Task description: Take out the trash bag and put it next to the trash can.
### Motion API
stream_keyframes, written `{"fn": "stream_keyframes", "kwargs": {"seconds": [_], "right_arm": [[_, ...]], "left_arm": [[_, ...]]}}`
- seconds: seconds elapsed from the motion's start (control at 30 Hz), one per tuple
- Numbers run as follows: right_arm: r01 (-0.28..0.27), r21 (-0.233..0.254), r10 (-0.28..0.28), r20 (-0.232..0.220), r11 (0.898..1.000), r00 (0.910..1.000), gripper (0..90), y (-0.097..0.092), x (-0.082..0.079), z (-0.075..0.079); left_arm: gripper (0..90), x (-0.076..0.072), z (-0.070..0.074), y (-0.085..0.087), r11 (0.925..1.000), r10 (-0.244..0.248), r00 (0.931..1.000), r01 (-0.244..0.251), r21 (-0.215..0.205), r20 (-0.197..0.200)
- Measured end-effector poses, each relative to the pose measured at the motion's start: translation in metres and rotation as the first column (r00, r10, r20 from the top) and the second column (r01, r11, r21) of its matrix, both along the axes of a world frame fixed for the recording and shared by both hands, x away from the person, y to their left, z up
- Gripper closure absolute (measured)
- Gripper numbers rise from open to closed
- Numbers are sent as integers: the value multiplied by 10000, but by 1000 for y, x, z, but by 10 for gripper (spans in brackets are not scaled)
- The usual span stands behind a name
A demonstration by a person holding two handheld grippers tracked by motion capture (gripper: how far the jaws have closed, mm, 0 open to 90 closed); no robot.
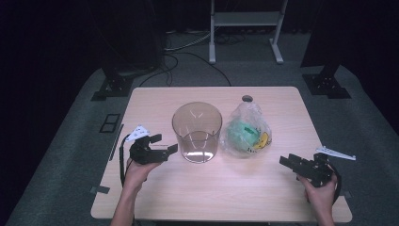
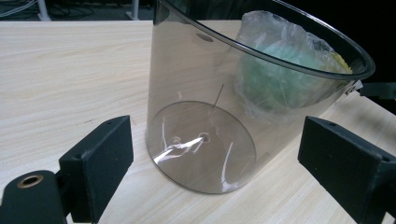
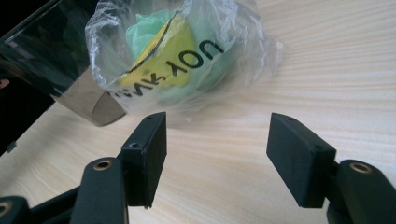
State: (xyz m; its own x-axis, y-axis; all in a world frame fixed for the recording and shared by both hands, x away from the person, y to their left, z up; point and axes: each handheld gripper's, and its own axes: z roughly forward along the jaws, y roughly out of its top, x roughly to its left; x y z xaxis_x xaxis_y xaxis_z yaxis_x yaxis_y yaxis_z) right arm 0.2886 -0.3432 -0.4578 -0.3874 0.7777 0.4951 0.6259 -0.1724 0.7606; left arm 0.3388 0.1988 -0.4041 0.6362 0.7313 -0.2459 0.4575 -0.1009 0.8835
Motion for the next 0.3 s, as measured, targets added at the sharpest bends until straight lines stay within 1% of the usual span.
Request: {"fn": "stream_keyframes", "kwargs": {"seconds": [0.03,0.13,0.17,0.2,0.3], "right_arm": [[46,-57,-45,63,10000,10000,371,0,-3,-1],[268,-19,-267,279,9996,9993,364,-1,-13,-2],[366,-144,-360,388,9992,9986,363,-1,-15,-2],[504,-229,-491,526,9985,9974,363,-2,-18,-1],[880,-285,-851,923,9957,9921,363,-4,-22,1]], "left_arm": [[92,0,0,0,10000,-8,10000,8,18,6],[92,0,0,0,10000,-31,10000,31,42,-6],[92,0,0,0,10000,-42,10000,42,47,3],[92,0,0,0,10000,-45,10000,45,43,1],[92,0,0,0,10000,-67,10000,67,66,28]]}}
